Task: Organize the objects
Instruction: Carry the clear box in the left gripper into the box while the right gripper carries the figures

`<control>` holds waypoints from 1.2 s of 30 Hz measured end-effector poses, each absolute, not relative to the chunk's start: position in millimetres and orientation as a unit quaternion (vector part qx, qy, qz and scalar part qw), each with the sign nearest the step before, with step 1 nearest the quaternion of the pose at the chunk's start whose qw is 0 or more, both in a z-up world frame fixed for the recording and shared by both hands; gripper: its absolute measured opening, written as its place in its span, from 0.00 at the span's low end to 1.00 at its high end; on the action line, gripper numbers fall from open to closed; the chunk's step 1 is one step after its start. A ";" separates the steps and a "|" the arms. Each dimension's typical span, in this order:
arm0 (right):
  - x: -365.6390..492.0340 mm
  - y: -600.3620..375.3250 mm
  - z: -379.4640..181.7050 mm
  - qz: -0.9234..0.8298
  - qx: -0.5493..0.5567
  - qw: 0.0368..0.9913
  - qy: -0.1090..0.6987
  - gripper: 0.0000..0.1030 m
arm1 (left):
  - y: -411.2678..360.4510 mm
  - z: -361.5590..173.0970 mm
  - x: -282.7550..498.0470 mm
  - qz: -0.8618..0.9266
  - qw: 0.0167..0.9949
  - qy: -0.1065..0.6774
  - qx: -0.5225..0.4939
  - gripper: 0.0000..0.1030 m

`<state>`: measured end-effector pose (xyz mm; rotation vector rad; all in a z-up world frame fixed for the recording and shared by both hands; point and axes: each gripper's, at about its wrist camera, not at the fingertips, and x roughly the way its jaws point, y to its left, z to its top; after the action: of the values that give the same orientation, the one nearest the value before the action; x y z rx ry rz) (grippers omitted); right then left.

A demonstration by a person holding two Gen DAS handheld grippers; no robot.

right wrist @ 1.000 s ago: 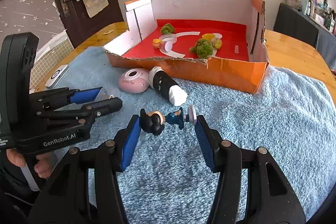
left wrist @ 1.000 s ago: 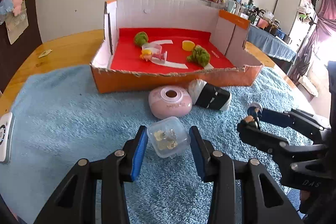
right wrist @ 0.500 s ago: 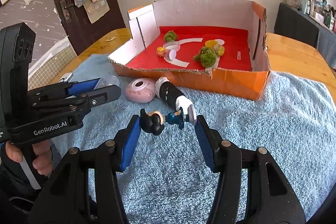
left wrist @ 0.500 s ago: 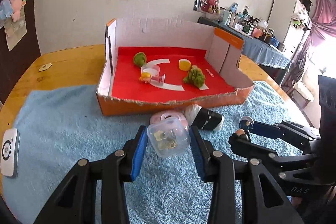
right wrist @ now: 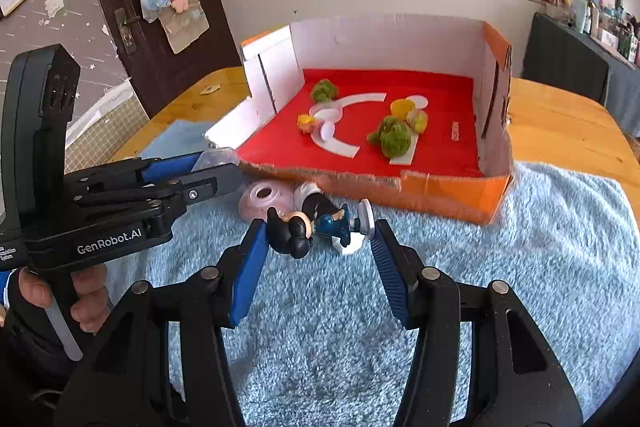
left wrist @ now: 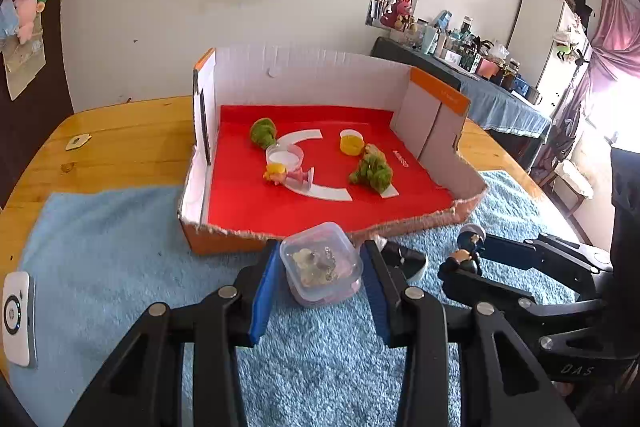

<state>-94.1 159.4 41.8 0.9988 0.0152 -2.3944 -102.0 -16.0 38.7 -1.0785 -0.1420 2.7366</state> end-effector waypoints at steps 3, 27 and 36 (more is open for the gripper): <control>-99.8 159.1 45.9 -0.890 0.368 0.268 0.005 0.50 | -16.5 41.9 -108.8 0.925 0.096 -0.048 -0.364 0.41; -158.1 157.8 55.7 -0.891 0.384 0.243 0.011 0.50 | -20.8 54.2 -166.2 0.921 0.094 -0.046 -0.375 0.42; -179.1 153.0 36.1 -0.876 0.424 0.228 0.030 0.50 | -22.4 34.5 -185.0 0.906 0.093 -0.046 -0.410 0.42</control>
<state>-179.1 153.0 36.1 1.1682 0.0822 -2.4120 -185.0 -22.4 34.5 -1.2171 -0.1368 2.6899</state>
